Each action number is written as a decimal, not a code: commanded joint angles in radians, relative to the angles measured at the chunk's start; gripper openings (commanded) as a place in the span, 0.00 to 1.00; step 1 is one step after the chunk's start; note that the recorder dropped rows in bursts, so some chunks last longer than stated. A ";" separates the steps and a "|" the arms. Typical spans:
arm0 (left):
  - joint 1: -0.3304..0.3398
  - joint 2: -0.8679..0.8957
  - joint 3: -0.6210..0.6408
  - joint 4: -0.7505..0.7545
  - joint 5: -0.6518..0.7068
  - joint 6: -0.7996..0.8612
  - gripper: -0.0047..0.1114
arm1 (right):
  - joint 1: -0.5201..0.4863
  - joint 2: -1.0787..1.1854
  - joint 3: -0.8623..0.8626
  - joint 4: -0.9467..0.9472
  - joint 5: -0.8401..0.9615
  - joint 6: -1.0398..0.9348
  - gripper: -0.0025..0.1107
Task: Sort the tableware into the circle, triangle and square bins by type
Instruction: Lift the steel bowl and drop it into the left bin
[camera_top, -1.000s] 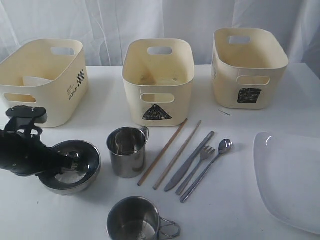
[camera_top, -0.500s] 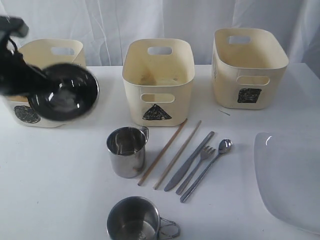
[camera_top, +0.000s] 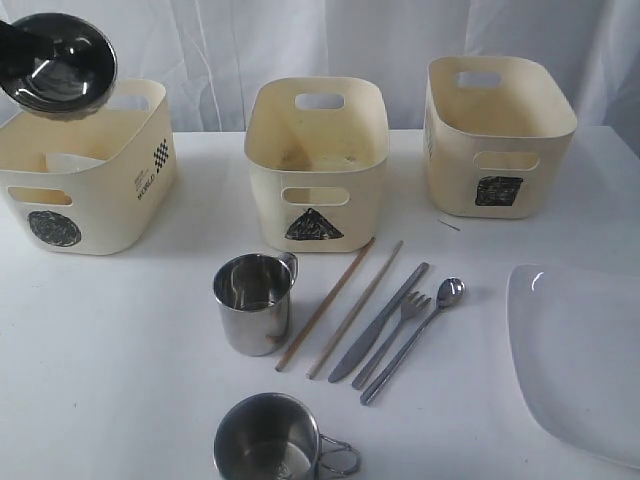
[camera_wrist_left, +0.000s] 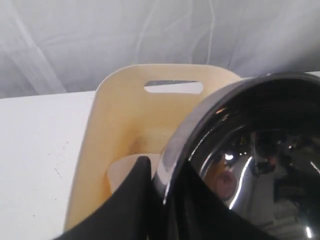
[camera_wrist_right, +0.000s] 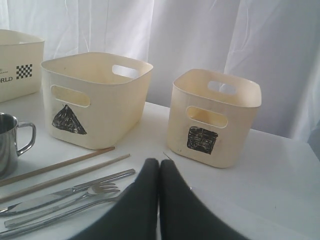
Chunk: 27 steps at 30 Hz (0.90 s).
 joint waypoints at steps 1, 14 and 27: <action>0.012 0.184 -0.144 -0.012 0.026 -0.035 0.04 | 0.000 -0.007 0.005 -0.001 -0.002 0.005 0.02; 0.012 0.428 -0.300 -0.003 0.053 -0.027 0.21 | 0.000 -0.007 0.005 0.006 -0.002 0.005 0.02; 0.011 0.229 -0.262 -0.044 0.336 -0.006 0.41 | 0.000 -0.007 0.005 0.006 -0.002 0.005 0.02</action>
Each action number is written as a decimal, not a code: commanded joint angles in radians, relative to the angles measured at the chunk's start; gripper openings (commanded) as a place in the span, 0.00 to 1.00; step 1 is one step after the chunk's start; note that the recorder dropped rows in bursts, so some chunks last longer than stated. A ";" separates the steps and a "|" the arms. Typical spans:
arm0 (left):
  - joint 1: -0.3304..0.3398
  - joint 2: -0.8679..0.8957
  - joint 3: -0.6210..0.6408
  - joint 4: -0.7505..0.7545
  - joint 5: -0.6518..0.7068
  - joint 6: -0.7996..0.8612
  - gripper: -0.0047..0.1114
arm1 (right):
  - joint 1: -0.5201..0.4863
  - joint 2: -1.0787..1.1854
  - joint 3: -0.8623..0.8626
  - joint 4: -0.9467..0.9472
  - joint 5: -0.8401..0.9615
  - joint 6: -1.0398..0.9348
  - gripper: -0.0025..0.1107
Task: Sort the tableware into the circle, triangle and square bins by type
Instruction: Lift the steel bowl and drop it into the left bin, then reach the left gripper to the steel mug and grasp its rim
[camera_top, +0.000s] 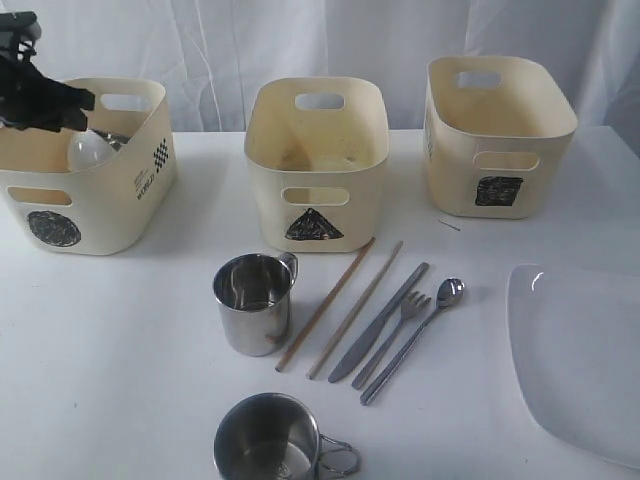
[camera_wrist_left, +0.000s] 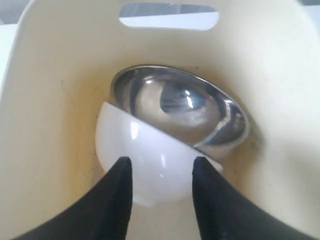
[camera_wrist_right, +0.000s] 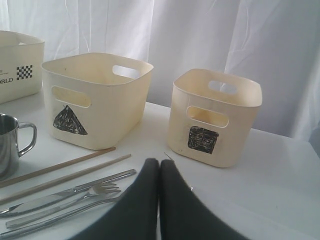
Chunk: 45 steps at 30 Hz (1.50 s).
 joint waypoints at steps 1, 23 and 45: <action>-0.008 -0.139 0.057 -0.067 0.121 0.031 0.41 | 0.000 -0.007 0.005 -0.001 -0.002 0.005 0.02; -0.475 -0.516 0.741 -0.114 -0.171 0.147 0.56 | 0.000 -0.007 0.005 -0.001 -0.002 0.005 0.02; -0.487 -0.341 0.741 -0.251 -0.178 0.211 0.56 | 0.000 -0.007 0.005 -0.001 -0.002 0.005 0.02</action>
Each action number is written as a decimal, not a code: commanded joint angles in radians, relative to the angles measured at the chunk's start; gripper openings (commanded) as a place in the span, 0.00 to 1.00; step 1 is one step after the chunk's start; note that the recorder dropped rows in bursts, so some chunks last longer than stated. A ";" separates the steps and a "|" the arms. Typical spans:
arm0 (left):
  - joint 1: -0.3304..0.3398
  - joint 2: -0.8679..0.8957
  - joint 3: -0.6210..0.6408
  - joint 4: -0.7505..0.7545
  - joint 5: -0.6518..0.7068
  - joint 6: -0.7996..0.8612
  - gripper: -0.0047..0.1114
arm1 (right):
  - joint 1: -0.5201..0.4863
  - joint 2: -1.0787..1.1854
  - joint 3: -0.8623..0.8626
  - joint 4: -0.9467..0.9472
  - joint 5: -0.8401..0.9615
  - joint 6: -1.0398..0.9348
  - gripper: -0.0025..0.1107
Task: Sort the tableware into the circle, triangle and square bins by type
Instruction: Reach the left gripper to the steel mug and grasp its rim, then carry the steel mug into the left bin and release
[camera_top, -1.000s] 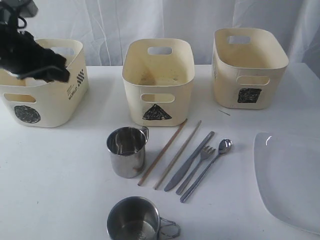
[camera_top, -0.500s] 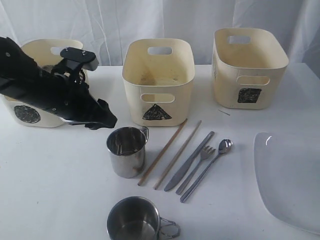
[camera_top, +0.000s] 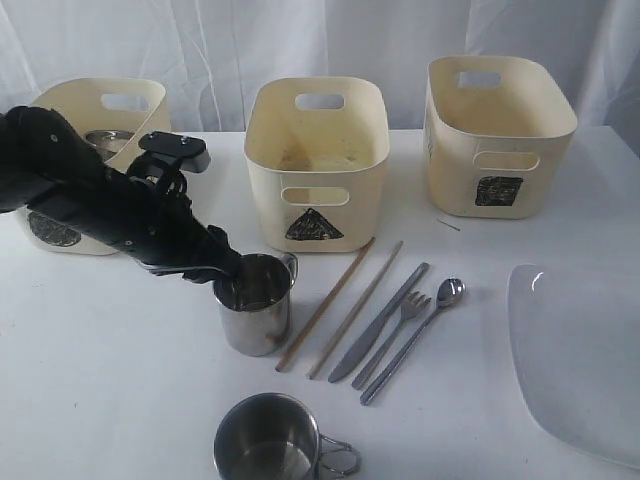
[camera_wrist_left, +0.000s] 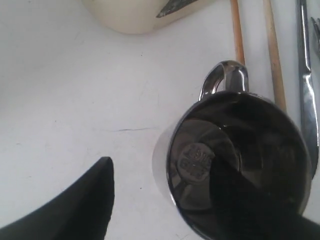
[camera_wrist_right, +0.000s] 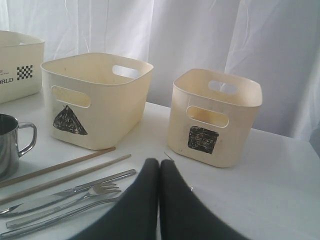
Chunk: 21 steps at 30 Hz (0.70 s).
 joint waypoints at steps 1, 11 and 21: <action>-0.004 0.040 0.007 -0.103 0.008 0.075 0.56 | 0.000 -0.007 0.005 -0.001 -0.002 0.005 0.02; 0.026 0.033 -0.038 -0.085 -0.013 0.193 0.04 | 0.000 -0.007 0.005 -0.001 -0.002 0.005 0.02; 0.384 -0.168 -0.288 0.122 -0.033 -0.013 0.04 | 0.000 -0.007 0.005 -0.001 -0.002 0.005 0.02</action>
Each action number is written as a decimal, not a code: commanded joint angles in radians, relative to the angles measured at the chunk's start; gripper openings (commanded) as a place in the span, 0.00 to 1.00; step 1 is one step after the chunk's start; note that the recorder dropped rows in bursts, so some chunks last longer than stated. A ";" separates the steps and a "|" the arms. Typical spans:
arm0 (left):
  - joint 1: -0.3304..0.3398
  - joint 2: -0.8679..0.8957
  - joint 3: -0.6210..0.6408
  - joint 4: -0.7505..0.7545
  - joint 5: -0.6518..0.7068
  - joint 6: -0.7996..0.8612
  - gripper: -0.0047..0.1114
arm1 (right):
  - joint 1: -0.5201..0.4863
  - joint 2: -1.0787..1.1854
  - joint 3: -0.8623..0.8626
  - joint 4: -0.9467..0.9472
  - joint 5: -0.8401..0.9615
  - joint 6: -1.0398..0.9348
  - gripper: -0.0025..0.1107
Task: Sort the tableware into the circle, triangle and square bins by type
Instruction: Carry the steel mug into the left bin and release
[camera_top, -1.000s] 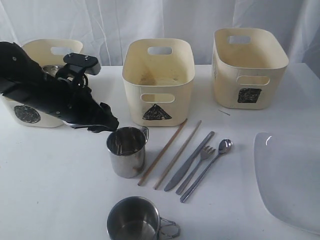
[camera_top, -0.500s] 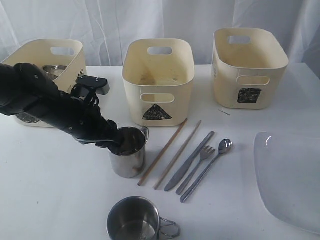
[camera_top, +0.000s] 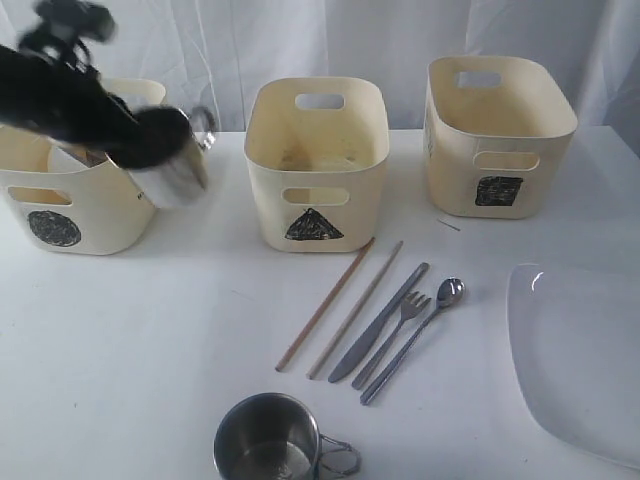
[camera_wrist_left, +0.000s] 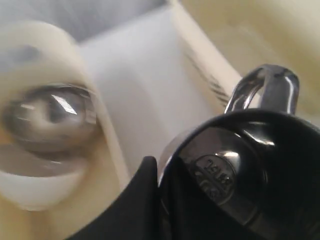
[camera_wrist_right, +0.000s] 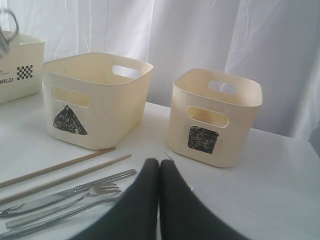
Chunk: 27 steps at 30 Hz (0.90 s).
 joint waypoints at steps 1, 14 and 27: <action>0.168 -0.012 -0.135 0.026 -0.049 -0.078 0.04 | 0.000 -0.007 0.005 -0.001 -0.002 0.005 0.02; 0.254 0.438 -0.432 0.019 -0.144 -0.117 0.04 | 0.000 -0.007 0.005 -0.001 -0.002 0.005 0.02; 0.221 0.301 -0.479 -0.071 0.294 -0.079 0.48 | 0.000 -0.007 0.005 -0.001 -0.002 0.005 0.02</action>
